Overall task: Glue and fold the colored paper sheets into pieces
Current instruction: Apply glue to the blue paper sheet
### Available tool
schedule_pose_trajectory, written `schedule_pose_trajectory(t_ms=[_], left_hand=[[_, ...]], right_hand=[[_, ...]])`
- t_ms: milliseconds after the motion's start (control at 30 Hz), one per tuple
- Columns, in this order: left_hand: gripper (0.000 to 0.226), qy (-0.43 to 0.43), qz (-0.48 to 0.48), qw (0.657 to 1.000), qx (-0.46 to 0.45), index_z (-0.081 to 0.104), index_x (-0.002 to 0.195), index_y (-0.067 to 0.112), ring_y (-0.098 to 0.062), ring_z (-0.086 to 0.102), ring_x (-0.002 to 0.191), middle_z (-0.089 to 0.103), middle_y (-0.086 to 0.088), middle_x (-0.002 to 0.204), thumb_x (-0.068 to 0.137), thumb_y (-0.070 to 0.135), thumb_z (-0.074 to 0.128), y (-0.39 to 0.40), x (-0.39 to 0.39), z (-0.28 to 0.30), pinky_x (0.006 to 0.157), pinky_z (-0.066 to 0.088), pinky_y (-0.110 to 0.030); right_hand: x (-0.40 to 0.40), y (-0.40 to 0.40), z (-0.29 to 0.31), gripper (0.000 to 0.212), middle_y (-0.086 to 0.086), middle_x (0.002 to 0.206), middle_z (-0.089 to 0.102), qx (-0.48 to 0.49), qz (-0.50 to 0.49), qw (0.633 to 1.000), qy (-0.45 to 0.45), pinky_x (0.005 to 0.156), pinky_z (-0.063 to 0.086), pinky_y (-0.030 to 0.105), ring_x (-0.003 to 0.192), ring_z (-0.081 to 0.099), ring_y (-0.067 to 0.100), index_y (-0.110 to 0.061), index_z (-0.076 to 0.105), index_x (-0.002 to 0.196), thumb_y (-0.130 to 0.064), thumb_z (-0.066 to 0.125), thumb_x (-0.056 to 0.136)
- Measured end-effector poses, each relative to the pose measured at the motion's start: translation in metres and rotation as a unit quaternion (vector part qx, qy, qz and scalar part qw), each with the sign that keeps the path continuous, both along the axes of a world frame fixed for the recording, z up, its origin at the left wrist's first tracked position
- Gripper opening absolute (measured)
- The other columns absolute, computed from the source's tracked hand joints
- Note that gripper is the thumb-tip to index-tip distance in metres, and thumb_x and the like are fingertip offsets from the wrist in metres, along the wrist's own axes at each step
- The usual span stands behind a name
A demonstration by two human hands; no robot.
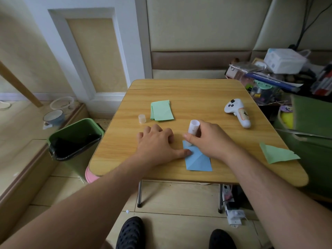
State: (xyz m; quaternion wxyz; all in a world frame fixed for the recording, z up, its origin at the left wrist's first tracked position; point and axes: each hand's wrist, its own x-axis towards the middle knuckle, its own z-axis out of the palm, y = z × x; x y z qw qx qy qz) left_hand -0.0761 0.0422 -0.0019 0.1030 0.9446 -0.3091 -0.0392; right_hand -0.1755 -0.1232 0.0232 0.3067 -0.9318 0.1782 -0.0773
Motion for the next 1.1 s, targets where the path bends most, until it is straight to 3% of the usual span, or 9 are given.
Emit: schedule_pose_trajectory(t_ms=[267,400,500,767,967,1100], left_hand=[[0.073,-0.009,-0.004,1.000,-0.013,0.053,0.095,0.040,-0.022,0.040,0.114,0.045,0.008,0.111,0.056,0.101,0.049,0.002,0.000,-0.003,0.100,0.032,-0.043],[0.073,-0.006,-0.005,1.000,-0.014,0.054,0.095,0.040,-0.022,0.041,0.114,0.045,0.008,0.111,0.055,0.102,0.049,0.002,0.000,-0.003,0.100,0.032,-0.043],[0.074,-0.008,-0.006,1.000,-0.014,0.054,0.095,0.041,-0.022,0.041,0.115,0.045,0.008,0.111,0.055,0.102,0.049,0.001,0.000,-0.003,0.100,0.032,-0.043],[0.072,-0.028,-0.001,0.999,-0.026,0.051,0.087,0.038,-0.022,0.042,0.109,0.046,0.008,0.105,0.055,0.102,0.047,0.001,0.000,-0.007,0.093,0.033,-0.041],[0.071,-0.018,-0.010,1.000,-0.024,0.053,0.093,0.039,-0.023,0.041,0.112,0.046,0.008,0.109,0.057,0.100,0.050,0.002,0.000,-0.006,0.097,0.031,-0.041],[0.067,0.002,-0.023,1.000,-0.021,0.052,0.095,0.043,-0.022,0.041,0.114,0.045,0.009,0.112,0.058,0.098,0.054,0.004,0.001,-0.003,0.100,0.030,-0.041]], right_hand=[[-0.015,-0.023,0.007,0.022,-0.008,0.084,0.065,-0.032,-0.036,0.998,0.031,0.065,0.048,0.034,0.076,0.061,0.011,-0.027,0.058,0.091,-0.047,0.067,0.092],[-0.019,-0.029,0.007,0.022,-0.007,0.083,0.064,-0.029,-0.060,0.998,0.019,0.060,0.041,0.032,0.076,0.060,0.011,-0.026,0.056,0.086,-0.045,0.065,0.093],[-0.017,-0.025,0.007,0.025,-0.006,0.085,0.066,0.006,-0.079,0.997,-0.015,0.064,0.047,0.035,0.080,0.062,0.014,-0.022,0.059,0.090,-0.046,0.063,0.094],[0.000,0.014,-0.002,0.033,-0.011,0.090,0.065,0.018,-0.011,1.000,-0.008,0.066,0.046,0.032,0.082,0.062,0.010,-0.026,0.057,0.098,-0.058,0.062,0.096],[-0.004,0.003,0.001,0.026,-0.009,0.085,0.066,-0.004,-0.031,0.999,0.006,0.068,0.050,0.034,0.077,0.061,0.010,-0.028,0.052,0.089,-0.052,0.061,0.093],[-0.015,-0.009,0.005,0.022,-0.006,0.082,0.063,-0.018,-0.056,0.998,0.011,0.063,0.045,0.032,0.075,0.060,0.012,-0.024,0.052,0.086,-0.043,0.060,0.093]])
